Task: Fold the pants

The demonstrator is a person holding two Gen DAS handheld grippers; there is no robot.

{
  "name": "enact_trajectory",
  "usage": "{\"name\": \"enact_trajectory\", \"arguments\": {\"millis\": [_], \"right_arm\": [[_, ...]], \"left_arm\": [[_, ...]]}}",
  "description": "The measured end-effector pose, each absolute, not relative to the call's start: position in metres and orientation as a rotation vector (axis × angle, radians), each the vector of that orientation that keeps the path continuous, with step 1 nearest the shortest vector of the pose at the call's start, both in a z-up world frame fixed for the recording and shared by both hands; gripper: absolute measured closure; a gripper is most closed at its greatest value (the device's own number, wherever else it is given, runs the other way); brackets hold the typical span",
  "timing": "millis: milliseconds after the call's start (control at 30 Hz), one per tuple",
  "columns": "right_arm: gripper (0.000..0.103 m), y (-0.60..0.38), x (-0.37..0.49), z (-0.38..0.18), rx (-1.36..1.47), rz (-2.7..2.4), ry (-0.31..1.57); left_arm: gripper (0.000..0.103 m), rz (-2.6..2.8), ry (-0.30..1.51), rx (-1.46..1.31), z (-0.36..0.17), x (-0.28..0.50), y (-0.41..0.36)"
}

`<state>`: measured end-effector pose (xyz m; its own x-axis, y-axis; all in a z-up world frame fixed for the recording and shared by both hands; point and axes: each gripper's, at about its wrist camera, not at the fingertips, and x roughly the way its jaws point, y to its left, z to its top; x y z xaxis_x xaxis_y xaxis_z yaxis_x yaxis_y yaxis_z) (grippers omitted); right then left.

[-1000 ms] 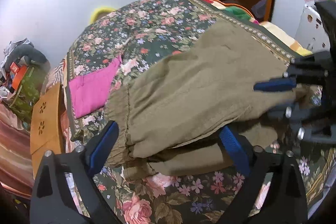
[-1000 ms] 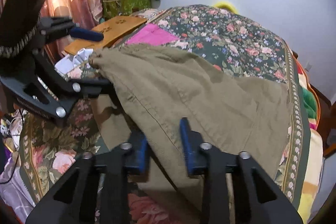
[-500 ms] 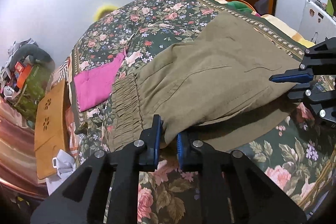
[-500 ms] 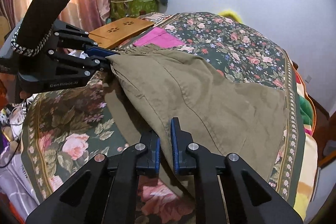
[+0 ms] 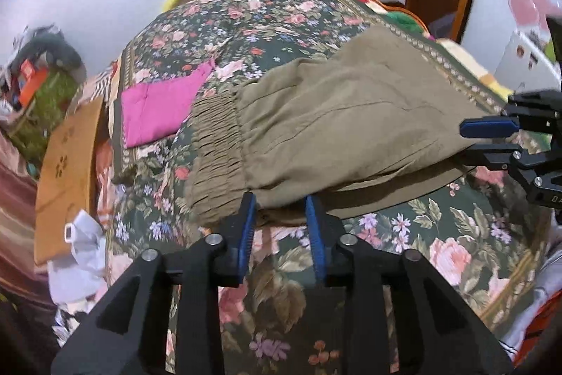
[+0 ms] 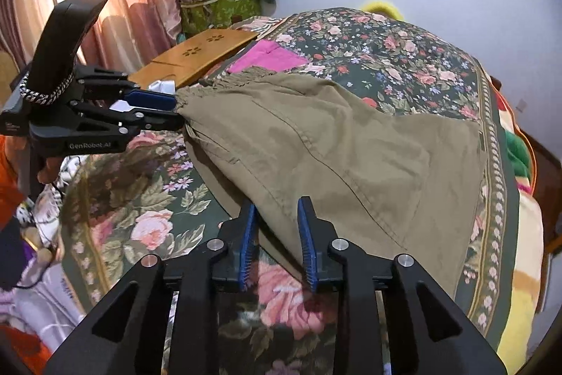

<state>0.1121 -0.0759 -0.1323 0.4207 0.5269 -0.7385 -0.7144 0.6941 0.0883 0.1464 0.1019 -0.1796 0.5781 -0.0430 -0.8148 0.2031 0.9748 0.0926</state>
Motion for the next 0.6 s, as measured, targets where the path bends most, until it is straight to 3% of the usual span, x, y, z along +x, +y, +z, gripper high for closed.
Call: {"name": "enact_trajectory", "arguments": {"millis": [133, 267, 600], "right_arm": [[0.080, -0.085, 0.110, -0.121, -0.196, 0.794, 0.814], [0.074, -0.091, 0.112, -0.111, -0.123, 0.785, 0.791], [0.070, -0.087, 0.141, -0.134, -0.031, 0.707, 0.884]], "left_arm": [[0.069, -0.118, 0.915, 0.115, -0.164, 0.142, 0.121], [0.047, -0.078, 0.879, 0.048, -0.151, 0.147, 0.140], [0.036, -0.064, 1.016, -0.103, -0.190, 0.186, 0.158]]}}
